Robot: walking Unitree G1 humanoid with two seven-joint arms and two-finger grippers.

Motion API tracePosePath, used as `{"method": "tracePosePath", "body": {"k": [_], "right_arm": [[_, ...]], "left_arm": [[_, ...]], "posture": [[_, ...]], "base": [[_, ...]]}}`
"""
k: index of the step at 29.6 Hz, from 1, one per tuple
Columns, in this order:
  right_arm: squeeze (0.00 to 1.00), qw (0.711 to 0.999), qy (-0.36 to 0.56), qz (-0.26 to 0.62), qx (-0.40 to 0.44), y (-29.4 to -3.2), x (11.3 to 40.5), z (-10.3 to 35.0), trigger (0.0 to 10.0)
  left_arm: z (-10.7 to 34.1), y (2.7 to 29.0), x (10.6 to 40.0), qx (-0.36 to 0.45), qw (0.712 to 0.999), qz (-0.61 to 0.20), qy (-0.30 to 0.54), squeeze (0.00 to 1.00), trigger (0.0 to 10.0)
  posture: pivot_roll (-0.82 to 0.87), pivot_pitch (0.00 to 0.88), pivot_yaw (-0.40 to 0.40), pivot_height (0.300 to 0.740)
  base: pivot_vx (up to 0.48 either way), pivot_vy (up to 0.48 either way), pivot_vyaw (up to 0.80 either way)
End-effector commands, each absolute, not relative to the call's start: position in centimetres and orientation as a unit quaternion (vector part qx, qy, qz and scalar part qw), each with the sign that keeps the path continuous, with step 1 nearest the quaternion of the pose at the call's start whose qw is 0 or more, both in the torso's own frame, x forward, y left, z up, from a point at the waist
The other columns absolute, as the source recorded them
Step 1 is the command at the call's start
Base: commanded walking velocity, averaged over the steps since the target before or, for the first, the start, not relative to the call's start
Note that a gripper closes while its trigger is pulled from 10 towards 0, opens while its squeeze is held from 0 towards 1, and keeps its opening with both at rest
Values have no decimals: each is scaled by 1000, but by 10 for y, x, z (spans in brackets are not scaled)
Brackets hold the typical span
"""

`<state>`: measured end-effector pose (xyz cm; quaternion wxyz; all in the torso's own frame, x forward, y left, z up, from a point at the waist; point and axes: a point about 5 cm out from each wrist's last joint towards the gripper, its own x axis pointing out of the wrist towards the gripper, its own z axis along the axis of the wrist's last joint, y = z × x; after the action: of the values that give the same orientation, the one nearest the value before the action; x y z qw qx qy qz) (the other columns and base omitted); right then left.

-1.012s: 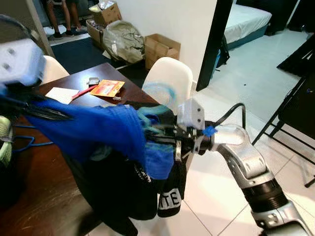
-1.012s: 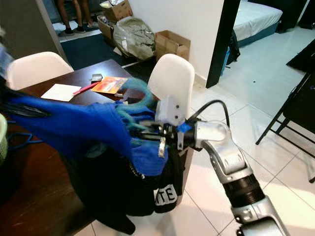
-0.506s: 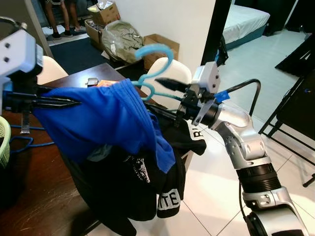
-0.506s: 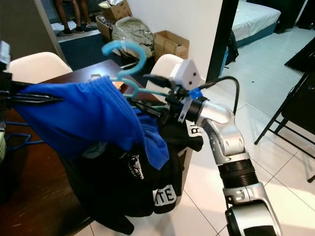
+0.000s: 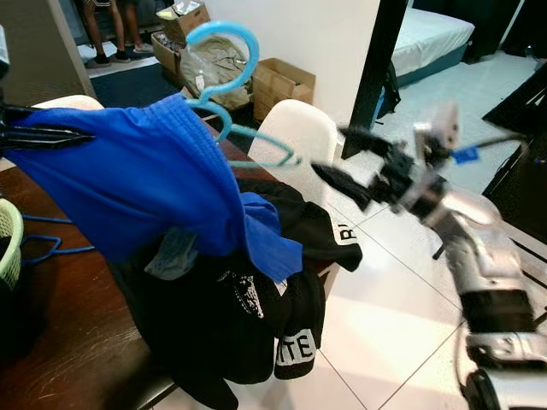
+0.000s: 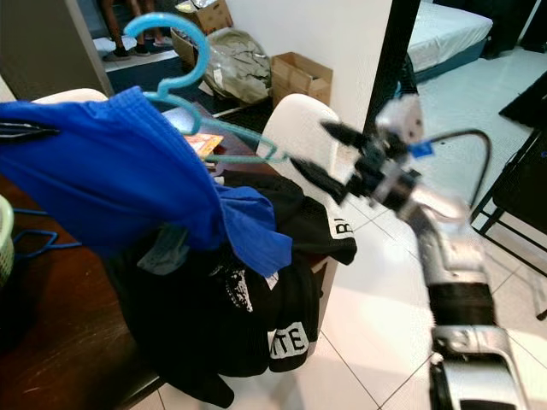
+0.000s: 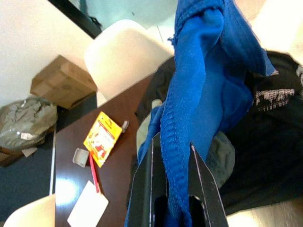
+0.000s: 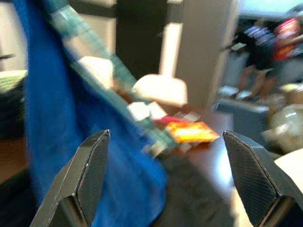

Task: Hang hanger

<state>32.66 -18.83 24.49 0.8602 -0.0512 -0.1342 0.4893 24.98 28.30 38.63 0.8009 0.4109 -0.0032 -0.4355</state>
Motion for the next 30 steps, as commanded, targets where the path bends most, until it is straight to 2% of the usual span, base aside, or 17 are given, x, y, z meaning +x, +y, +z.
{"method": "tracePosePath", "body": {"k": [1, 2, 3, 8, 9, 10, 11, 12, 14, 15, 20, 21, 22, 30], "right_arm": [[561, 853, -125, 504, -42, -194, 322, 241, 10000], [561, 853, -125, 504, -42, -194, 322, 241, 10000], [0, 861, -127, 491, -28, -197, 323, 239, 10000], [0, 867, -126, 482, -10, -197, 323, 234, 10000], [0, 869, -123, 478, 8, -180, 323, 224, 10000], [0, 869, -123, 478, 8, -180, 323, 224, 10000], [0, 862, -115, 494, 18, -150, 318, 210, 10000], [0, 862, -115, 494, 18, -150, 318, 210, 10000], [0, 843, -122, 522, 46, -98, 302, 199, 10000], [0, 834, -134, 531, 63, -83, 298, 202, 10000], [0, 823, -156, 538, 90, -71, 295, 215, 10000], [0, 820, -168, 539, 96, -68, 295, 222, 10000], [0, 819, -179, 536, 98, -67, 296, 229, 10000], [0, 834, -211, 501, 97, -67, 299, 244, 10000]], "left_arm": [[396, 287, 249, 428, 799, -422, -7, 0, 0], [396, 287, 249, 428, 799, -422, -7, 0, 0], [401, 288, 249, 426, 803, -416, -19, 0, 0], [407, 288, 249, 423, 807, -410, -33, 0, 0], [413, 288, 249, 419, 810, -408, -48, 0, 0], [413, 288, 249, 419, 810, -408, -48, 0, 0], [420, 286, 251, 417, 812, -403, -66, 0, 0], [420, 286, 251, 417, 812, -403, -66, 0, 0], [434, 281, 254, 406, 817, -396, -109, 0, 0], [441, 278, 255, 393, 820, -394, -132, 0, 0], [448, 272, 257, 362, 827, -397, -166, 0, 0], [448, 269, 259, 349, 830, -397, -178, 0, 5412], [447, 266, 262, 342, 832, -396, -187, 0, 10000], [445, 263, 269, 322, 842, -377, -215, 0, 10000]], "posture": [[91, 53, 2, 740], [91, 53, 2, 740], [89, 54, 2, 740], [88, 55, 3, 740], [83, 56, 7, 740], [83, 56, 7, 740], [84, 54, 9, 740], [84, 54, 9, 740], [91, 55, 13, 740], [92, 56, 14, 740], [87, 54, 12, 740], [80, 53, 9, 740], [74, 50, 4, 740], [67, 49, -1, 740]], "base": [[0, 0, 0], [0, 0, 0], [0, 0, 0], [0, 0, 0], [0, 0, 0], [0, 0, 0], [0, 0, 0], [0, 0, 0], [0, 0, 0], [0, 0, 0], [0, 0, 0], [0, 0, 0], [0, 0, 0], [0, 0, 0]]}}
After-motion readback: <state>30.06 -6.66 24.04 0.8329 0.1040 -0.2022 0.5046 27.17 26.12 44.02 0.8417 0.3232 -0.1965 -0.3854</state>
